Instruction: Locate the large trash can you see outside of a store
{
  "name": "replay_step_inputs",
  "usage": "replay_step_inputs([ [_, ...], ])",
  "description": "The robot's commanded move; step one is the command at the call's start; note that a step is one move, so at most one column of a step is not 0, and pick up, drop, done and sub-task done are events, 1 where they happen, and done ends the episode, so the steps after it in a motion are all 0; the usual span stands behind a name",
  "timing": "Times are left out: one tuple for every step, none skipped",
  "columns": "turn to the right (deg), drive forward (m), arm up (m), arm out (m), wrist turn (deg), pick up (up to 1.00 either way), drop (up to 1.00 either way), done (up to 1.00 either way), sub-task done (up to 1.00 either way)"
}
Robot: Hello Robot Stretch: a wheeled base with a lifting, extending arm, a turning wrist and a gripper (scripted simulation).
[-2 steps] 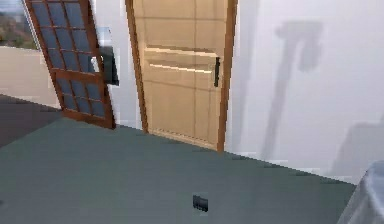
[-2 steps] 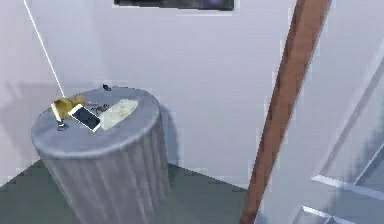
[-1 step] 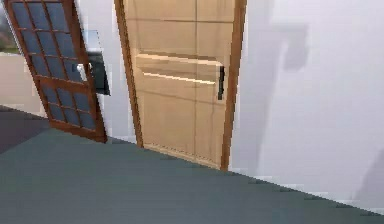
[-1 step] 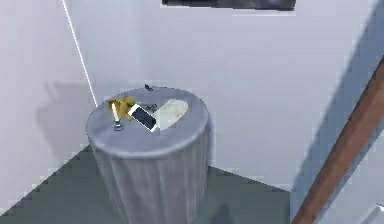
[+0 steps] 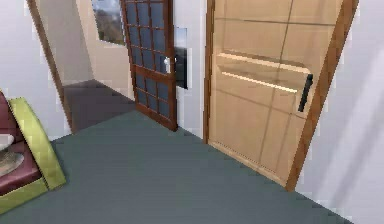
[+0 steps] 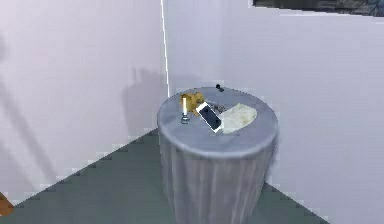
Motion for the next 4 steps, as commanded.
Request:
replay_step_inputs([
  [0.0,0.45,0.00,0.00,0.0,0.00,0.00,0.00,0.00],
  [-30.0,0.00,0.00,0.00,0.0,0.00,0.00,0.00,0.00],
  [0.0,1.00,0.00,0.00,0.0,0.00,0.00,0.00,0.00],
  [-3.0,0.00,0.00,0.00,0.0,0.00,0.00,0.00,0.00],
])
